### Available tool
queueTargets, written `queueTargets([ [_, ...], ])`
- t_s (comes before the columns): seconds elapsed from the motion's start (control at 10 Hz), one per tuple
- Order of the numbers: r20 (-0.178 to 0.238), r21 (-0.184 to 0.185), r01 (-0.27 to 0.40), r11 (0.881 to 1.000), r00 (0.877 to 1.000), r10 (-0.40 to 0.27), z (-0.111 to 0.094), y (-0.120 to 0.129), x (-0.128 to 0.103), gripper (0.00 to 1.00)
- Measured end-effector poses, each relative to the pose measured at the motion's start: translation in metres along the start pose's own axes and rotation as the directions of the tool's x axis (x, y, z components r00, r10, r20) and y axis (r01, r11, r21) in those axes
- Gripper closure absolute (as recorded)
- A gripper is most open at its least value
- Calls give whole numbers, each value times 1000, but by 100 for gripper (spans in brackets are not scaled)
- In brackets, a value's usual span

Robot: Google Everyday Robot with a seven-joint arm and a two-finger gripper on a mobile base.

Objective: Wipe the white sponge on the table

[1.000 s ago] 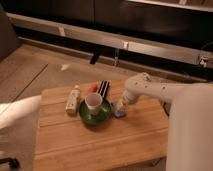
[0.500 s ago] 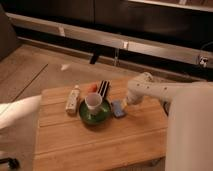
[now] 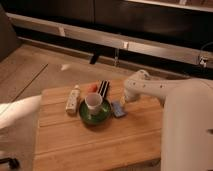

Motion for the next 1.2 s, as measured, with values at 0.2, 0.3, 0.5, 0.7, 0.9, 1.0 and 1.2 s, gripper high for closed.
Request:
queueTargets([
  [0.2, 6, -69, 10, 998, 1000, -10, 15, 20, -4, 35],
  [0.3, 8, -99, 19, 995, 1000, -18, 21, 27, -6, 35],
  [0.5, 13, -135, 55, 989, 998, -54, 30, 37, -11, 37],
  [0.7, 8, -137, 89, 987, 996, -89, 31, 43, -13, 54],
  [0.9, -8, -99, 119, 988, 993, -120, 26, 39, -14, 74],
  [1.0, -16, -70, 120, 990, 992, -121, 23, 31, -15, 85],
  [1.2, -33, -24, 106, 994, 994, -107, 18, 18, -13, 99],
])
